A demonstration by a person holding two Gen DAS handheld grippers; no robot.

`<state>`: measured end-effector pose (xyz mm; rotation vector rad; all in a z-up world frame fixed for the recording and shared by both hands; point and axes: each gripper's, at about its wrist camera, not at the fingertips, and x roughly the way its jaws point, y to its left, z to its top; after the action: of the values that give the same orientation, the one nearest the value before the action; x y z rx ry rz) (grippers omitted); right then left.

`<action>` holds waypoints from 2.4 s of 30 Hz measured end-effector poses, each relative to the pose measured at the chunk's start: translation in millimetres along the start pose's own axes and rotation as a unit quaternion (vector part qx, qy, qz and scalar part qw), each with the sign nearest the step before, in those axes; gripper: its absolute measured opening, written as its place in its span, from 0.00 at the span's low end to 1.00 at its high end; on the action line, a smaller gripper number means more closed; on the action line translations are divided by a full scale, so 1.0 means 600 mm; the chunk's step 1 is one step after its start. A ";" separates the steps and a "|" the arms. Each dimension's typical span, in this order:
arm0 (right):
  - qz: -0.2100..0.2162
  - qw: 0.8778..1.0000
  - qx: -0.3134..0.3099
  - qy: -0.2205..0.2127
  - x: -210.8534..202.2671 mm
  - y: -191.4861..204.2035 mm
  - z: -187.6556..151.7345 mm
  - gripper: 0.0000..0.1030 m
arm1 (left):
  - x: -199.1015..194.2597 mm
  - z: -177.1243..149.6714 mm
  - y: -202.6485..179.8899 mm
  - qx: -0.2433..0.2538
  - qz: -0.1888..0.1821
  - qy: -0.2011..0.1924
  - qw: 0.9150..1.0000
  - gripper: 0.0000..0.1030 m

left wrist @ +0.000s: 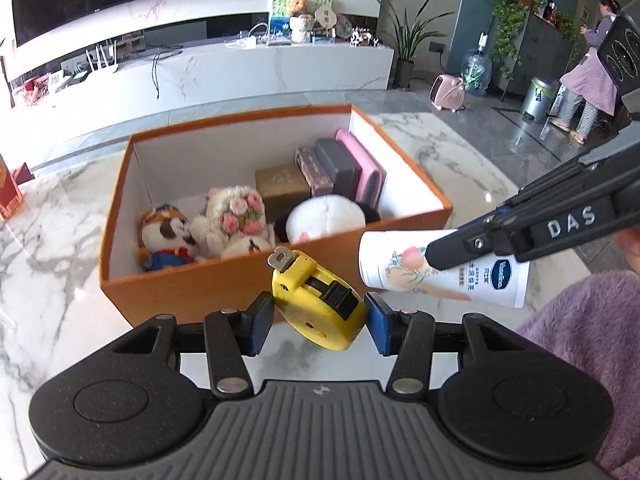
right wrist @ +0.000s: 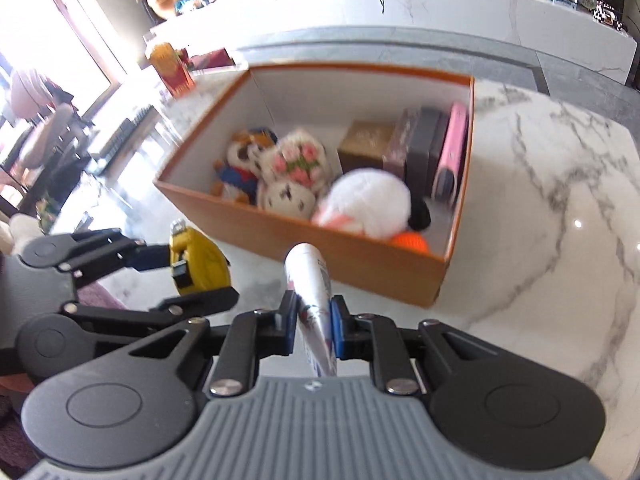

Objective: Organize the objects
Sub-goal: 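Carry the tape measure with left gripper over the box while right carries the lotion tube, then lower the tape measure and lotion tube into the box and open both grippers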

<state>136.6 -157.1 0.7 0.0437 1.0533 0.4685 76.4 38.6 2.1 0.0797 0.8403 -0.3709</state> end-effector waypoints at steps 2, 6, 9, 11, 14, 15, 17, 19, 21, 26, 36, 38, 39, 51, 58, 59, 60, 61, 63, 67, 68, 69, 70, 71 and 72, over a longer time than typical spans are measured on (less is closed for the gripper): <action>0.004 1.000 -0.002 -0.012 -0.015 0.005 0.020 0.18 | -0.006 0.020 0.010 0.007 0.000 -0.008 1.000 0.56; -0.011 0.999 -0.021 -0.024 -0.018 0.016 0.074 0.18 | -0.003 0.065 0.034 0.027 0.010 -0.021 0.999 0.56; -0.021 0.999 -0.015 -0.022 0.009 0.016 0.125 0.18 | 0.017 0.100 0.061 0.039 0.018 -0.025 0.999 0.56; -0.024 1.000 0.000 -0.020 0.035 0.011 0.159 0.18 | 0.038 0.121 0.084 0.037 0.016 -0.020 0.999 0.56; -0.026 0.999 0.029 -0.014 0.083 0.003 0.208 0.18 | 0.071 0.143 0.115 0.044 0.016 -0.015 0.999 0.56; -0.026 0.999 0.038 -0.010 0.100 -0.001 0.222 0.18 | 0.082 0.149 0.124 0.048 0.018 -0.013 0.999 0.56; -0.026 0.998 0.059 0.003 0.136 -0.008 0.246 0.18 | 0.101 0.157 0.139 0.056 0.021 -0.011 0.998 0.56; -0.028 0.996 0.077 0.019 0.174 -0.014 0.267 0.18 | 0.120 0.164 0.153 0.062 0.020 -0.010 0.998 0.56; -0.034 0.994 0.095 0.032 0.204 -0.022 0.282 0.18 | 0.139 0.168 0.166 0.069 0.016 -0.007 0.997 0.56; -0.033 0.990 0.129 0.055 0.254 -0.034 0.310 0.18 | 0.191 0.179 0.185 0.070 0.022 0.019 0.997 0.56; -0.037 0.984 0.159 0.065 0.297 -0.047 0.333 0.23 | 0.235 0.178 0.193 0.071 0.019 0.042 0.996 0.56; -0.038 0.986 0.154 0.058 0.291 -0.042 0.338 0.24 | 0.237 0.177 0.195 0.070 0.022 0.044 0.996 0.56; -0.038 0.986 0.152 0.055 0.287 -0.041 0.339 0.24 | 0.241 0.181 0.199 0.066 0.025 0.045 0.996 0.56; -0.063 0.992 0.111 -0.009 0.225 -0.028 0.323 0.33 | 0.278 0.190 0.212 0.018 0.040 0.079 0.996 0.56; -0.075 0.992 0.105 -0.004 0.229 -0.033 0.306 0.33 | 0.285 0.191 0.222 -0.014 0.041 0.091 0.995 0.56; -0.077 0.992 0.104 -0.001 0.231 -0.033 0.304 0.33 | 0.285 0.189 0.223 -0.016 0.039 0.091 0.995 0.57; -0.077 0.992 0.104 0.001 0.233 -0.033 0.302 0.33 | 0.287 0.189 0.222 -0.014 0.039 0.090 0.995 0.57; -0.077 0.992 0.105 0.002 0.234 -0.034 0.300 0.33 | 0.286 0.188 0.221 -0.012 0.039 0.091 0.995 0.59; -0.075 0.991 0.107 0.005 0.235 -0.035 0.296 0.33 | 0.280 0.186 0.219 -0.010 0.036 0.085 0.996 0.61; -0.076 0.991 0.110 0.005 0.228 -0.039 0.290 0.39 | 0.266 0.191 0.219 -0.017 0.023 0.073 0.997 0.71; -0.076 0.991 0.111 0.005 0.225 -0.039 0.289 0.39 | 0.261 0.193 0.218 -0.018 0.025 0.071 0.997 0.71; -0.076 0.991 0.111 0.005 0.221 -0.039 0.287 0.39 | 0.255 0.194 0.217 -0.019 0.025 0.068 0.997 0.71; -0.076 0.991 0.111 0.003 0.216 -0.039 0.285 0.39 | 0.248 0.196 0.215 -0.022 0.027 0.063 0.997 0.71; -0.076 0.991 0.111 0.001 0.210 -0.038 0.283 0.39 | 0.238 0.197 0.214 -0.023 0.031 0.057 0.998 0.71; -0.076 0.991 0.111 -0.001 0.203 -0.037 0.281 0.39 | 0.229 0.197 0.212 -0.022 0.034 0.051 0.998 0.71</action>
<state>336.2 -98.1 -20.9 0.1596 1.0946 0.2129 288.4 92.2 -30.2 0.0860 0.9442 -0.2860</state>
